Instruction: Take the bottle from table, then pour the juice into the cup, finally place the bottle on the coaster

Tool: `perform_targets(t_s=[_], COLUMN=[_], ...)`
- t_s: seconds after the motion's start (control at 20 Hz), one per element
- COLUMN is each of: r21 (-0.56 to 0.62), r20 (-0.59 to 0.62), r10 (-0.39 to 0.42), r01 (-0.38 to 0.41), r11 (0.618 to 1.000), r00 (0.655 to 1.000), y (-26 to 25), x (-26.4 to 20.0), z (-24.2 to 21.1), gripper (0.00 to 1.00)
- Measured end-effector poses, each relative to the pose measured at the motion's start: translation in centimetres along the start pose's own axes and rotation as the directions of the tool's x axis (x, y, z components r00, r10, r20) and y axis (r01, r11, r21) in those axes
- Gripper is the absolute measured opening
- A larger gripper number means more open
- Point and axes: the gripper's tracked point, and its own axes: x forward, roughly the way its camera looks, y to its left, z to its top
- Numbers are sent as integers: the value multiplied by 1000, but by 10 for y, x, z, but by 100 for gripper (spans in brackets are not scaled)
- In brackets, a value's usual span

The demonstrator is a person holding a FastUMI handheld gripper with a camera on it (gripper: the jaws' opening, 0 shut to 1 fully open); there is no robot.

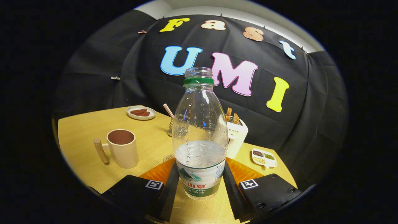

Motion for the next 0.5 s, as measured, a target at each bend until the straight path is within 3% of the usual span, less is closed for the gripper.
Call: perform_targets(t_s=[0.3,0.5], r21=[-267,-417], r20=[-3,-19], r10=[42,14], r01=[-41,-21], r11=[963,909], r00=[999,1000], y=[21,28], x=[10,18], z=[12,13], gripper=[74,74])
